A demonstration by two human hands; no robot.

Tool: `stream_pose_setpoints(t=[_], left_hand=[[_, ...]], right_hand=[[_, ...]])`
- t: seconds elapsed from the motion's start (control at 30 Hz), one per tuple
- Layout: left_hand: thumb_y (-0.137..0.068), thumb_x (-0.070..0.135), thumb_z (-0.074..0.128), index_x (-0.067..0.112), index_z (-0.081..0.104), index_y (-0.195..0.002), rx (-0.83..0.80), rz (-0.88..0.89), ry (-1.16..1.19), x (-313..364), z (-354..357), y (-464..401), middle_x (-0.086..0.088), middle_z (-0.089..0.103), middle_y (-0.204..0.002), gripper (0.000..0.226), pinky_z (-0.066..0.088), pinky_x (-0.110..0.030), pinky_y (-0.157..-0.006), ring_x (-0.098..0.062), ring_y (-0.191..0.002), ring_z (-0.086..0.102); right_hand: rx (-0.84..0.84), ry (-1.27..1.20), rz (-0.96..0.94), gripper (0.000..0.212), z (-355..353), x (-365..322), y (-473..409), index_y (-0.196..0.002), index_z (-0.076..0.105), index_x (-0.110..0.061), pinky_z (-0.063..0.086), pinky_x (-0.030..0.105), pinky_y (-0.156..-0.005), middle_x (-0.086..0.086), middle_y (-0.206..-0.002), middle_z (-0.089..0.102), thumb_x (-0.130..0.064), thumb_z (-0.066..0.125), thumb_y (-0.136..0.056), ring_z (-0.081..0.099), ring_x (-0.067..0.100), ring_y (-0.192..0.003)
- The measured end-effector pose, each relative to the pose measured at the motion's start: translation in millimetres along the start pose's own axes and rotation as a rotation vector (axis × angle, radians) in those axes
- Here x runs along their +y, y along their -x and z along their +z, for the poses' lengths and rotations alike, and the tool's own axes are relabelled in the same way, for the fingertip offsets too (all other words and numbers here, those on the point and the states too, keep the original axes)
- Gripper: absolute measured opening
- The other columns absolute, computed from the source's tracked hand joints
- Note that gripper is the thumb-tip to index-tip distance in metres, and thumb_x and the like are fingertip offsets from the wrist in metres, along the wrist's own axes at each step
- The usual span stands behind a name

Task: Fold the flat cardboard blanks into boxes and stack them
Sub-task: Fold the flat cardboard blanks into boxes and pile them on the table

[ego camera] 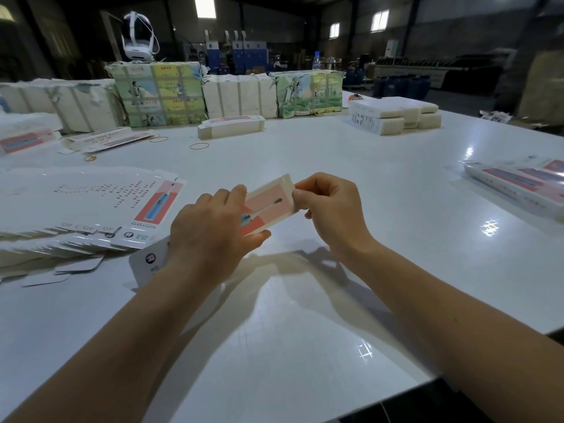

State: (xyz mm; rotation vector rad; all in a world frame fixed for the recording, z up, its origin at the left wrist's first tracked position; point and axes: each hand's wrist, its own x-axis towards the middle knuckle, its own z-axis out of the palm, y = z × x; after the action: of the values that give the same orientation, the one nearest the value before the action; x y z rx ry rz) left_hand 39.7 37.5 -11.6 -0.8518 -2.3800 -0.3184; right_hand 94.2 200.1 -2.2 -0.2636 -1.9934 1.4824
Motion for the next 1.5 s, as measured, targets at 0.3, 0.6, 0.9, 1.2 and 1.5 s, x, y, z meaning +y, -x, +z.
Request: stream_pose_setpoints(t=[0.3, 0.6, 0.9, 1.2, 1.5], left_hand=[[-0.075, 0.059, 0.064, 0.012, 0.053, -0.122, -0.004, 0.003, -0.054, 7.4, 0.4, -0.1, -0.009, 0.065, -0.105, 0.067, 0.038, -0.029, -0.060, -0.026, -0.080, 0.061], [-0.074, 0.052, 0.070, 0.004, 0.057, -0.118, 0.017, -0.003, -0.028, 21.0, -6.2, 0.6, -0.016, 0.066, -0.099, 0.066, 0.050, -0.038, -0.063, -0.032, -0.075, 0.062], [-0.082, 0.061, 0.055, 0.013, 0.047, -0.123, -0.026, -0.045, -0.057, 25.4, -3.5, 1.2, -0.006, 0.061, -0.109, 0.064, 0.050, -0.034, -0.073, -0.024, -0.088, 0.059], [-0.080, 0.063, 0.055, 0.017, 0.047, -0.123, -0.043, -0.106, 0.011, 15.7, -3.6, -1.7, -0.003, 0.061, -0.113, 0.064, 0.054, -0.036, -0.072, -0.022, -0.088, 0.060], [-0.073, 0.062, 0.064, 0.022, 0.049, -0.117, -0.088, -0.067, 0.036, -10.0, -0.5, -3.6, 0.000, 0.063, -0.106, 0.061, 0.044, -0.026, -0.058, -0.014, -0.074, 0.052]], right_hand=[[0.071, 0.238, -0.178, 0.013, 8.6, 0.6, 6.2, -0.080, 0.064, -0.008, 0.047, 0.028, -0.066, 0.004, -0.075, 0.065, -0.017, 0.062, -0.088, 0.060, 0.018, -0.072], [0.092, 0.050, -0.086, 0.008, 7.7, -1.7, 4.9, -0.090, 0.065, -0.011, 0.052, 0.027, -0.072, 0.002, -0.083, 0.063, -0.017, 0.061, -0.091, 0.059, 0.017, -0.078], [0.150, 0.159, -0.235, 0.019, 14.5, 2.4, 8.9, -0.105, 0.072, -0.005, 0.042, 0.011, -0.068, 0.001, -0.085, 0.054, -0.011, 0.059, -0.093, 0.055, 0.014, -0.078], [0.121, 0.060, -0.102, 0.013, 8.9, 2.0, 5.1, -0.079, 0.067, -0.017, 0.042, 0.007, -0.064, 0.000, -0.084, 0.067, -0.011, 0.060, -0.088, 0.059, 0.007, -0.077], [-0.170, 0.344, -0.341, 0.058, 9.9, 0.1, 10.4, -0.135, 0.047, -0.011, 0.037, 0.013, -0.094, 0.005, -0.129, 0.047, -0.006, 0.064, -0.080, 0.045, 0.017, -0.116]])
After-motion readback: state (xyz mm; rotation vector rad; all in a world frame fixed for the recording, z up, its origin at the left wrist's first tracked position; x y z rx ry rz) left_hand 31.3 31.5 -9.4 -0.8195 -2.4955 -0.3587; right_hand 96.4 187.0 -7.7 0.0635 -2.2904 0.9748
